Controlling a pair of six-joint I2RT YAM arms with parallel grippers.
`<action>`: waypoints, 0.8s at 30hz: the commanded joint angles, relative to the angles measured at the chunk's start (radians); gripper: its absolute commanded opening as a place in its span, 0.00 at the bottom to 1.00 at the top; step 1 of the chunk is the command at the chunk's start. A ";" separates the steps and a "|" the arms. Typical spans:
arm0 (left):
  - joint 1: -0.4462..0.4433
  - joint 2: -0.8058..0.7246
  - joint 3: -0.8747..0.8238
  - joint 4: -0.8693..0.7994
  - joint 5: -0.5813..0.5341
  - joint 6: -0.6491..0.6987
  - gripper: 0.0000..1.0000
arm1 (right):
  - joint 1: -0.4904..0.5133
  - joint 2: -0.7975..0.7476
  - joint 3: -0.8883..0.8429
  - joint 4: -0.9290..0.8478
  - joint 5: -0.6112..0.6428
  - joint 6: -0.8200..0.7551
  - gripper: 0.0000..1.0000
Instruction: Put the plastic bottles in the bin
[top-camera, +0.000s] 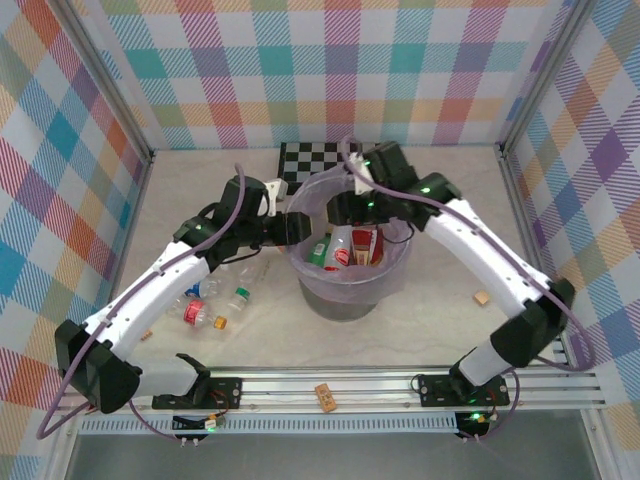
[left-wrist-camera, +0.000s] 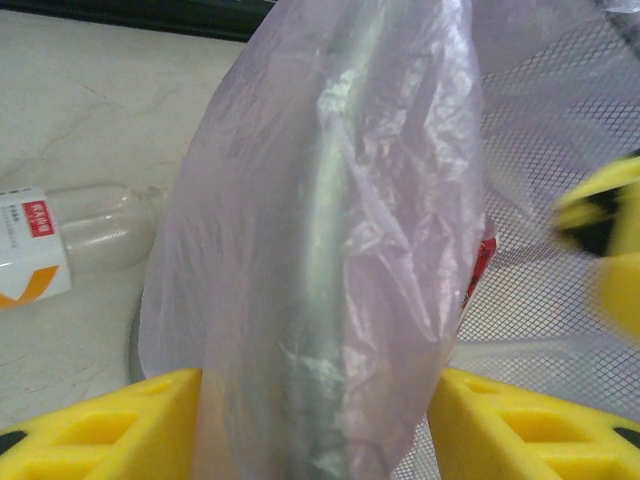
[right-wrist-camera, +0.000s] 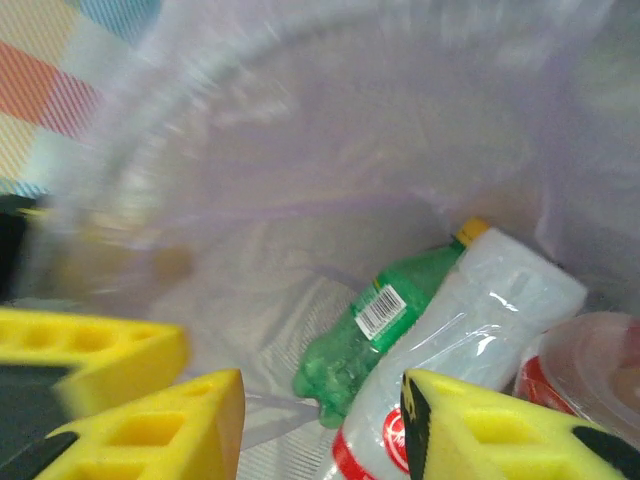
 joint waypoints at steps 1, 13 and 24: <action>-0.034 0.041 0.055 0.020 0.027 0.005 0.59 | -0.055 -0.074 0.038 -0.064 -0.022 -0.038 0.47; -0.020 0.006 0.270 -0.222 -0.152 0.186 1.00 | -0.171 -0.159 0.030 -0.080 -0.069 -0.046 0.53; 0.318 -0.143 0.076 -0.159 -0.082 -0.119 0.99 | -0.245 -0.226 -0.032 -0.083 -0.070 -0.055 0.59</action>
